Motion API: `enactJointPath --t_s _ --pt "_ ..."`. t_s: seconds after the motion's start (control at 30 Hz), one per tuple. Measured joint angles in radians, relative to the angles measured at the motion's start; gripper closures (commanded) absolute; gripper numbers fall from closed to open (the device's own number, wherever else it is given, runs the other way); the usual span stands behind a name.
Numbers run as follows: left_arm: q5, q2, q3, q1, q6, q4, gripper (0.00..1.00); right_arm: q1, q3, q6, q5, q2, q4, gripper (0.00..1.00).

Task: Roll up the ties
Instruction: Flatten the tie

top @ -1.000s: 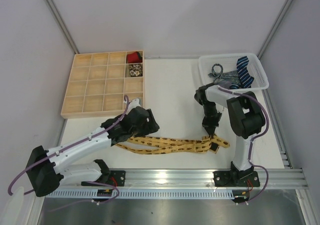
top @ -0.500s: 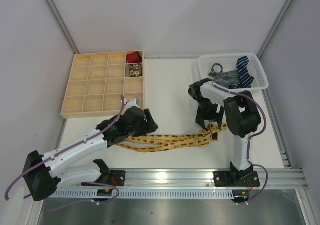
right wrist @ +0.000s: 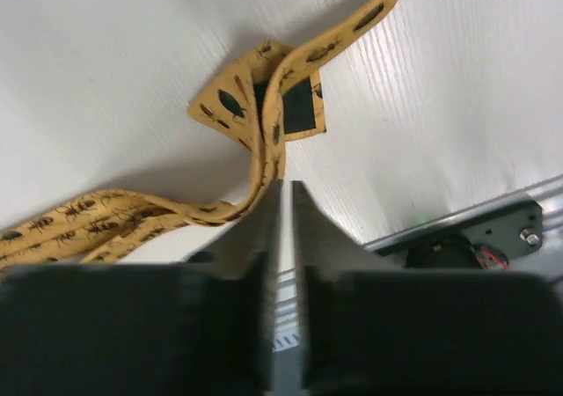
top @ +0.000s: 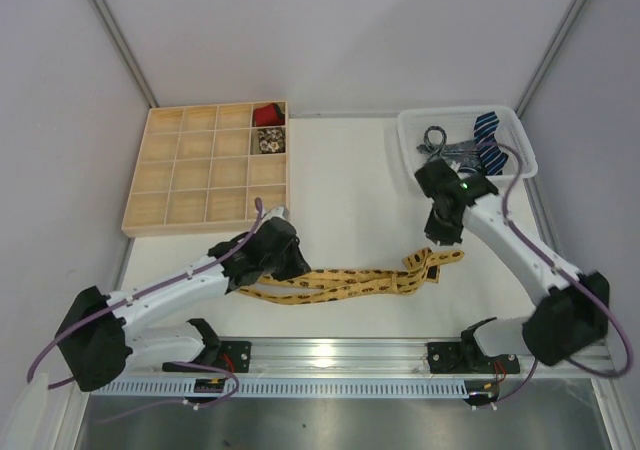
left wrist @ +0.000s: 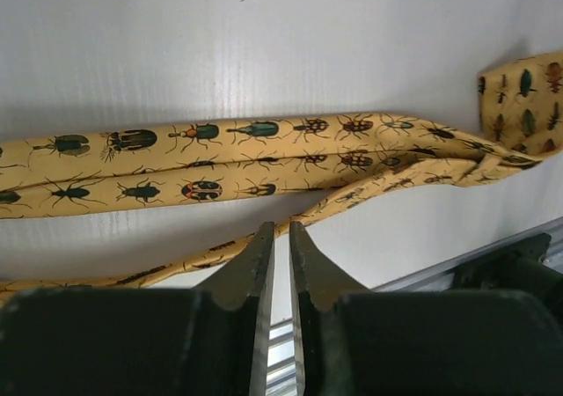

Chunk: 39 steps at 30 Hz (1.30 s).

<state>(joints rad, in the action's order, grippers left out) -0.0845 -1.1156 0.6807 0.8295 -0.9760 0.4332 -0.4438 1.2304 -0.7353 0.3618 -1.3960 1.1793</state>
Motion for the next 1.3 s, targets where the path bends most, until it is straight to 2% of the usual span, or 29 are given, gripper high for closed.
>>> enactJointPath --t_s 0.03,0.07,0.13,0.23,0.4,0.53,0.8,1.03,1.3 --pt "0.006 -0.032 0.002 -0.003 0.001 -0.006 0.89 0.011 -0.062 -0.008 -0.031 0.062 -0.032 1.00" --pt "0.011 -0.067 0.008 -0.006 0.002 -0.008 0.94 0.027 -0.137 -0.019 -0.059 0.129 -0.062 1.00" --pt "0.023 -0.131 0.021 -0.009 0.005 -0.018 0.99 0.054 -0.273 -0.046 -0.103 0.231 -0.124 1.00" --pt "0.044 -0.227 0.044 -0.013 0.008 -0.035 1.00 0.072 -0.443 -0.067 -0.159 0.313 -0.212 1.00" --pt "0.045 -0.254 0.050 -0.016 0.008 -0.053 1.00 0.106 -0.600 -0.072 -0.196 0.428 -0.360 1.00" --pt "0.042 -0.267 0.064 -0.028 0.009 -0.056 1.00 0.160 -0.648 -0.065 -0.217 0.475 -0.449 1.00" --pt "0.043 -0.349 0.095 -0.068 0.013 -0.064 1.00 0.192 -0.682 -0.050 -0.262 0.422 -0.563 1.00" --pt "0.058 -0.431 0.098 -0.077 0.011 -0.073 1.00 0.192 -0.701 -0.058 -0.298 0.410 -0.610 1.00" --pt "0.109 -0.451 0.098 -0.099 0.008 -0.120 1.00 0.198 -0.748 -0.061 -0.287 0.376 -0.631 1.00"
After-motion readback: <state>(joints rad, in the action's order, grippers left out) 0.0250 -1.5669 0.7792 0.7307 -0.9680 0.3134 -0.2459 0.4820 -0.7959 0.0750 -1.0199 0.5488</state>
